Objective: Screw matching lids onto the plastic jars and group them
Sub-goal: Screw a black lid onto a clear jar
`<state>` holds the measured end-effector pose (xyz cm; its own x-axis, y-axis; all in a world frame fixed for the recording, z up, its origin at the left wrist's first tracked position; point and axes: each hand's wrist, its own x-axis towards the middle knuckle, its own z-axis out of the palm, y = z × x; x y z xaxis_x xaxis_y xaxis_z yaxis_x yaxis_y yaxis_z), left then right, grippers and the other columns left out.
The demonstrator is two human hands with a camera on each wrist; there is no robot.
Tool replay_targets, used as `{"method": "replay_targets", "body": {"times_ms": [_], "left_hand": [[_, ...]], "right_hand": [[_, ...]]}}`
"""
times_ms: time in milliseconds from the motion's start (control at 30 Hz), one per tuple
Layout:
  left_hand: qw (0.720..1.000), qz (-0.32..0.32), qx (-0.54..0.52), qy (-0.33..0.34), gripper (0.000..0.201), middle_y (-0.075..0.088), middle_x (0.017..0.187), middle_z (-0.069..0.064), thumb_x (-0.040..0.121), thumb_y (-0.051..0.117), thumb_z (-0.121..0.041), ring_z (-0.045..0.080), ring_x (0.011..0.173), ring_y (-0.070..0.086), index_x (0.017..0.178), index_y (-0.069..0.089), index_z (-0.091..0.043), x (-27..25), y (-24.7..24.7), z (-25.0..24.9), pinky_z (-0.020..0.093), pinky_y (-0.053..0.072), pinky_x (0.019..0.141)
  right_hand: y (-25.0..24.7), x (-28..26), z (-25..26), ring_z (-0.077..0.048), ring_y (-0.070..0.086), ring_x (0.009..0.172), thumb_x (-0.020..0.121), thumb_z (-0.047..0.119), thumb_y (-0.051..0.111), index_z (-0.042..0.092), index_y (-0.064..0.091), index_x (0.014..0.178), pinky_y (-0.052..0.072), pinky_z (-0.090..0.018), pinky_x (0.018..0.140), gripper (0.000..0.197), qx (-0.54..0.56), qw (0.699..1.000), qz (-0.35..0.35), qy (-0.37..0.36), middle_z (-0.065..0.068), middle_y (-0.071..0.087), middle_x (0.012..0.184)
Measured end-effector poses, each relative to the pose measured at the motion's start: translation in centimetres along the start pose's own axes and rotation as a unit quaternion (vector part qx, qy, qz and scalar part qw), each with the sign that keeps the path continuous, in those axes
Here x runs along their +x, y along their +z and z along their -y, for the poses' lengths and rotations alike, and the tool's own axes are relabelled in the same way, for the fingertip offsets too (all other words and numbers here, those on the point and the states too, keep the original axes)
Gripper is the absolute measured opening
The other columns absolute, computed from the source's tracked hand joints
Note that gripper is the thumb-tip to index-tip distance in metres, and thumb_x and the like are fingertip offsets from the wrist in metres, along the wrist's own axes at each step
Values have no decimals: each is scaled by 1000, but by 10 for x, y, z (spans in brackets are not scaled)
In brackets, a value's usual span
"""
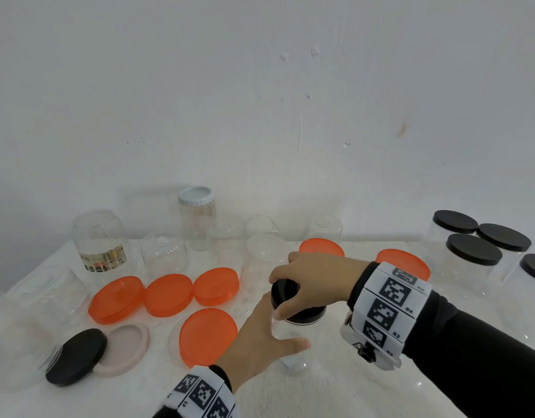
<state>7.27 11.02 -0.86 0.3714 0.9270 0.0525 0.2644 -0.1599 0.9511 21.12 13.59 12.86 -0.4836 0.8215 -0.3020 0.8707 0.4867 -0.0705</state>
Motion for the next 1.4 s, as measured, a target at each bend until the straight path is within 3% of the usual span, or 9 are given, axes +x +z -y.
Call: {"method": "replay_targets", "body": {"times_ms": [100, 267, 400, 567, 700, 867, 967, 1167, 1400], "left_hand": [[1000, -2, 4, 2, 80, 39, 140, -25, 74, 83, -32, -10, 128, 34, 126, 27, -54, 2, 1, 1, 8, 29, 95], [1000, -5, -3, 3, 94, 37, 144, -24, 68, 83, -40, -7, 133, 31, 142, 25, -41, 3, 2, 2, 18, 26, 107], [1000, -3, -10, 2, 95, 39, 142, -26, 64, 82, -47, -10, 131, 32, 141, 26, -43, 3, 2, 3, 16, 27, 105], [1000, -4, -1, 3, 78, 41, 137, -30, 72, 83, -37, -18, 124, 35, 126, 30, -55, 1, 1, 3, 7, 32, 91], [1000, -5, 0, 6, 81, 41, 138, -27, 72, 83, -36, -10, 129, 35, 131, 29, -51, 2, 2, 4, 11, 31, 98], [1000, -5, 0, 10, 93, 40, 140, -27, 64, 81, -49, -11, 130, 33, 139, 26, -44, 1, 2, 2, 12, 28, 101], [1000, -5, -2, 10, 97, 40, 139, -28, 60, 79, -56, -13, 129, 33, 140, 26, -43, 1, 3, 1, 10, 30, 98], [1000, -6, 3, 2, 80, 42, 139, -24, 72, 83, -35, -8, 130, 36, 130, 29, -50, 2, 2, 4, 14, 30, 100], [1000, -8, 5, 4, 81, 41, 139, -25, 73, 83, -35, -8, 130, 35, 128, 27, -52, 2, 2, 4, 13, 28, 99]], "right_hand": [[-3, -1, 0, -21, 48, 114, 80, 59, 65, 39, 39, 139, 41, -28, 77, 68, 13, 1000, 24, 12, 7, 36, 113], [-14, -6, -2, -18, 41, 124, 78, 25, 77, 40, 45, 137, 46, -37, 98, 69, 45, 995, 78, -49, 6, 38, 135], [-13, -5, -4, -12, 43, 114, 78, 35, 77, 41, 49, 134, 47, -33, 93, 63, 44, 996, 57, -52, 10, 45, 124], [-4, 0, -2, -14, 47, 107, 78, 62, 66, 35, 46, 137, 35, -23, 69, 68, 16, 1000, 1, -1, 10, 39, 108], [-4, -1, 0, -18, 47, 116, 79, 59, 66, 34, 40, 141, 39, -28, 78, 72, 16, 1000, 22, 16, 5, 42, 122], [-13, -7, 2, -17, 42, 122, 79, 29, 75, 37, 43, 140, 45, -36, 97, 69, 34, 996, 69, -40, 5, 40, 133], [-13, -7, 2, -16, 43, 119, 80, 32, 75, 37, 47, 138, 46, -35, 96, 64, 33, 997, 60, -43, 5, 43, 130], [-7, -4, 3, -18, 48, 110, 83, 53, 66, 34, 44, 138, 39, -27, 76, 63, 7, 1000, 23, -14, 4, 45, 123], [-10, -4, 4, -19, 45, 120, 79, 47, 72, 38, 36, 143, 45, -33, 88, 74, 5, 998, 56, 1, 4, 40, 132]]}}
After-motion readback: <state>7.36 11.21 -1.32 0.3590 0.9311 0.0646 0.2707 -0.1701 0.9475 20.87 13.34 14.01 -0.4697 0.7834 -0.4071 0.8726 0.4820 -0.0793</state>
